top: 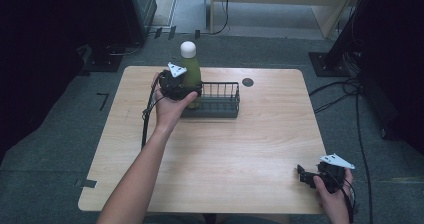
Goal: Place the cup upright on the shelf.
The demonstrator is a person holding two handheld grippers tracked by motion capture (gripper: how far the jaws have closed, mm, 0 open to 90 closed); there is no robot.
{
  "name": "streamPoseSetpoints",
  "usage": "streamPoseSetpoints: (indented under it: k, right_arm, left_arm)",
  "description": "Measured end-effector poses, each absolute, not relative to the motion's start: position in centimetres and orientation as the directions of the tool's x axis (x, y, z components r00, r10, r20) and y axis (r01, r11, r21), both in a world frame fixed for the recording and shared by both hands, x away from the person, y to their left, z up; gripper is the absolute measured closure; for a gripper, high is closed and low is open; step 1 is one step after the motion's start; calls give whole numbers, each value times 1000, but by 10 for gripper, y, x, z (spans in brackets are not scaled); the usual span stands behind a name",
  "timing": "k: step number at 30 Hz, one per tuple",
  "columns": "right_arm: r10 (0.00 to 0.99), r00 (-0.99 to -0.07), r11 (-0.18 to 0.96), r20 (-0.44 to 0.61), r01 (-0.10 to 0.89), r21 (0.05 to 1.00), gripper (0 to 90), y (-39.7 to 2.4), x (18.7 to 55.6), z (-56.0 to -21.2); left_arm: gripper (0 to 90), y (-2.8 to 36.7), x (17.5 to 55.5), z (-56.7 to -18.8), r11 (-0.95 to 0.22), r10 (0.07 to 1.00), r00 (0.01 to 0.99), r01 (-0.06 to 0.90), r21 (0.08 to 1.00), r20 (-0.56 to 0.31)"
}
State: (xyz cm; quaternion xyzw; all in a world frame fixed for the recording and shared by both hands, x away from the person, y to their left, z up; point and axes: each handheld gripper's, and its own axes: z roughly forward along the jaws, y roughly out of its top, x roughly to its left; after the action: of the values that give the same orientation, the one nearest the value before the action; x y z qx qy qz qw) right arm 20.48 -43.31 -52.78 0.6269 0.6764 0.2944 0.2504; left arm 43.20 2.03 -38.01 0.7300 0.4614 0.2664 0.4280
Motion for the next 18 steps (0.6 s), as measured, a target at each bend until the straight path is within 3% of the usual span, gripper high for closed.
streamPoseSetpoints:
  k: [18]
  right_arm:
    - [996,-89,41,30,701,712,0,-433,205,-528]
  left_arm:
    - [0,53,384,-380,-176,887,461,404,898,-34]
